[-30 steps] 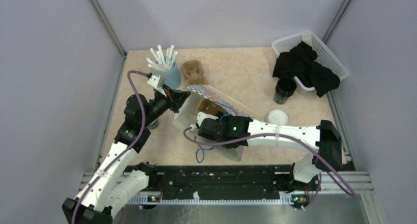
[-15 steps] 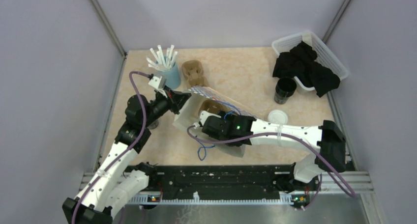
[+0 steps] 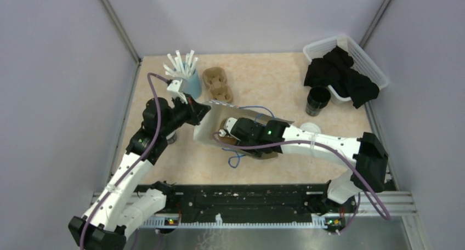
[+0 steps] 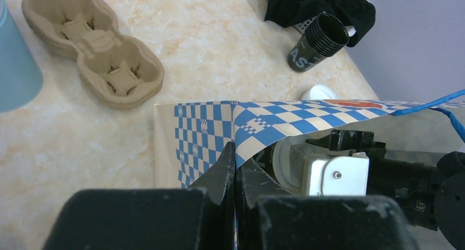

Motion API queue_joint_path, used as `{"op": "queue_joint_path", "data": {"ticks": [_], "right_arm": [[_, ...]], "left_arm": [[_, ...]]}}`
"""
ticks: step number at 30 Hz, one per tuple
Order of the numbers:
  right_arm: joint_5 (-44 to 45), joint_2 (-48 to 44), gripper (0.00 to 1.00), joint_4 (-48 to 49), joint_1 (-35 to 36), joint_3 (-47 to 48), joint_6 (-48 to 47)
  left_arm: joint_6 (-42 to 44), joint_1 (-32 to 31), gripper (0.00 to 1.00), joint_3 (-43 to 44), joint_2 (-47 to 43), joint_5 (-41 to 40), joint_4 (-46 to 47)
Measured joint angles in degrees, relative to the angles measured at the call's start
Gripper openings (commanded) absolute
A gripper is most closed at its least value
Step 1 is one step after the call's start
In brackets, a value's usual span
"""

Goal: Pack the takeout coffee
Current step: Place the coffee cup on the cup tray.

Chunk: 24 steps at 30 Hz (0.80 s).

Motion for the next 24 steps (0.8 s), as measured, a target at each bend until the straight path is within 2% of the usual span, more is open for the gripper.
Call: {"op": "queue_joint_path", "data": {"ticks": [10, 24], "right_arm": [[-11.4, 1.5, 0.58, 0.2, -6.8, 0.0, -2.4], [-23.2, 5.4, 0.59, 2.1, -14.7, 3.1, -5.8]], "left_arm": [[-1.2, 0.0, 0.0, 4.5, 5.3, -3.3, -5.5], [-0.7, 0.0, 0.0, 8.5, 11.9, -4.8, -6.0]]}}
